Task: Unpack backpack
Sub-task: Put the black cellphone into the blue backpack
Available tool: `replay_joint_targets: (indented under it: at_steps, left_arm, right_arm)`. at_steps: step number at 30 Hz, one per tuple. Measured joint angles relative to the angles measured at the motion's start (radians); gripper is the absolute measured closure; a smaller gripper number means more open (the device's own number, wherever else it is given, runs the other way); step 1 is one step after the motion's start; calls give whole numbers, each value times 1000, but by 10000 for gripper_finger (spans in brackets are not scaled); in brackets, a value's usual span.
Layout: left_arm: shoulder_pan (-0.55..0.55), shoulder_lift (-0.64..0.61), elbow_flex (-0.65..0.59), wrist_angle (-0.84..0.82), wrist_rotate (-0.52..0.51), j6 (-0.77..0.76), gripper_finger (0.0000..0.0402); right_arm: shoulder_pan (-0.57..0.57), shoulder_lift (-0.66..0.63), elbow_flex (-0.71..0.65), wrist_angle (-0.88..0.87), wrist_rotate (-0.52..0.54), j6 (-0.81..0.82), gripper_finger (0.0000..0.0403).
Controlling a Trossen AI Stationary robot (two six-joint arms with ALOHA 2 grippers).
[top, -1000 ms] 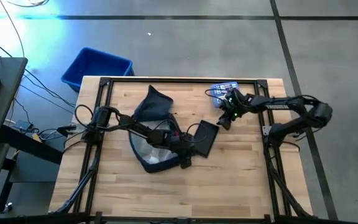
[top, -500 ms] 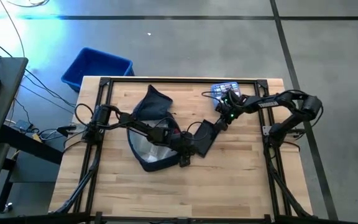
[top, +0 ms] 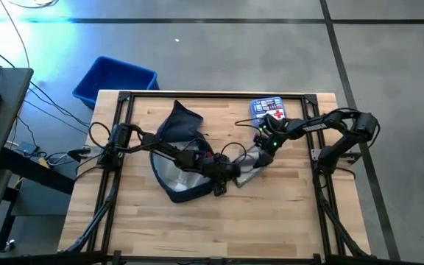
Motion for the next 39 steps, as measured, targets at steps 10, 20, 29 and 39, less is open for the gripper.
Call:
replay_joint_targets:
  at_steps: [10, 20, 29, 39]
  left_arm:
    - [-35, -75, 19, -54, -93, 29, 401]
    - [-200, -438, 29, -215, -661, 139, 401]
    - [-379, -649, 31, -563, -1063, -67, 401]
    - [-452, -638, 31, -920, -1094, -448, 401]
  right_arm:
    - [-32, -115, 5, 40, 53, 20, 387]
    - [37, -332, 170, 94, 171, 83, 398]
    - [236, -35, 397, 393, 251, 247, 399]
    - [349, 443, 752, 526, 270, 413, 399]
